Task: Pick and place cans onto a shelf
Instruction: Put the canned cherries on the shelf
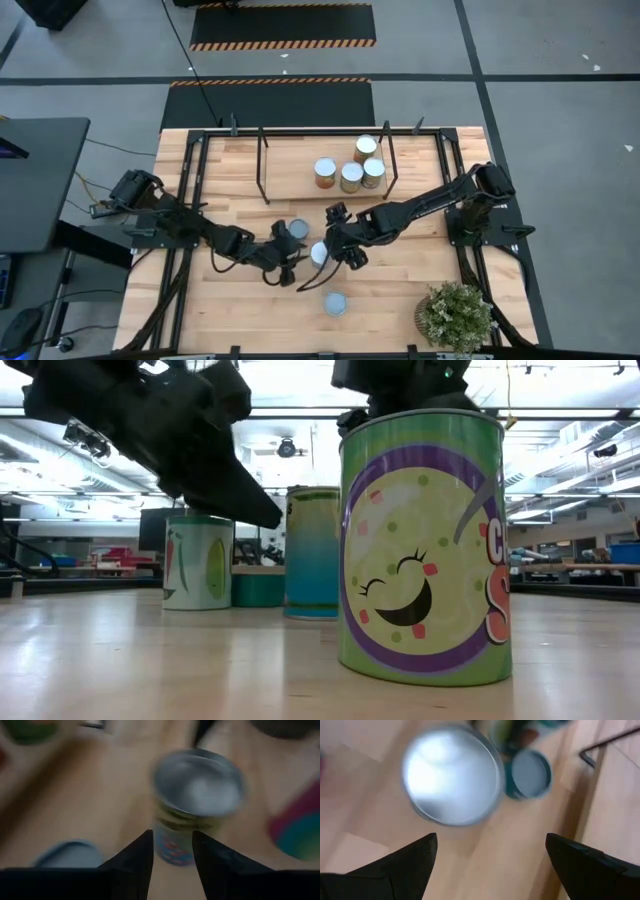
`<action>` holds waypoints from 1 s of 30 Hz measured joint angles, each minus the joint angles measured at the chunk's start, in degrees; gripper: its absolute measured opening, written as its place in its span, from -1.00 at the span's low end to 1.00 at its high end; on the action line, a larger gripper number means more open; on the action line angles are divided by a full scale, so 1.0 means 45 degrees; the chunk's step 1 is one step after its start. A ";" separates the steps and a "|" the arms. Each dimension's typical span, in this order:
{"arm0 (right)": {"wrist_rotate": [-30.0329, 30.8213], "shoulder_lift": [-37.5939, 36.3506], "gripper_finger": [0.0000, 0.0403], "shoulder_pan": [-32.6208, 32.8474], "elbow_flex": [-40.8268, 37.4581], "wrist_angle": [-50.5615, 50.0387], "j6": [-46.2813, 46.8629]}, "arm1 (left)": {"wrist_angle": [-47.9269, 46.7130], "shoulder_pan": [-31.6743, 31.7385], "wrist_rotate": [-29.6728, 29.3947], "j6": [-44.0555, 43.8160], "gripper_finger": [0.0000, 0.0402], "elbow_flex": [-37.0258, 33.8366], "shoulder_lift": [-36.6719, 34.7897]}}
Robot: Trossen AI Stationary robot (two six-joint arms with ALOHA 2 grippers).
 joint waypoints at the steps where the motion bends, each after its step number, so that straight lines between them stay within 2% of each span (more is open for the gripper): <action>1: 0.0108 0.0002 0.89 -0.0044 0.0000 -0.0074 -0.0037 | 0.0033 -0.0014 0.0418 -0.0011 -0.29 0.0000 -0.0011; 4: 0.0146 0.0002 0.89 -0.0260 0.0000 0.0015 -0.0114 | 0.0209 -0.0047 0.1066 -0.0232 -0.29 0.0000 -0.0013; 8: 0.0173 0.0002 0.89 -0.0610 0.0000 0.0438 -0.0128 | 0.0666 -0.0028 0.0948 -0.0356 -0.29 0.0000 0.0069; 16: 0.0184 0.0002 0.89 -0.0393 -0.0005 0.0540 0.0304 | 0.0803 0.0245 -0.0688 -0.0225 -0.29 -0.0010 0.0069; 23: 0.0174 0.0017 0.89 0.0418 0.0000 -0.0190 0.2444 | 0.1091 0.0860 -0.1409 0.0166 -0.29 0.0027 0.0059; 30: 0.1544 -0.0035 0.89 0.1005 0.0000 -0.1272 0.3045 | 0.0668 0.0849 -0.0981 0.0373 -0.29 0.0000 -0.0103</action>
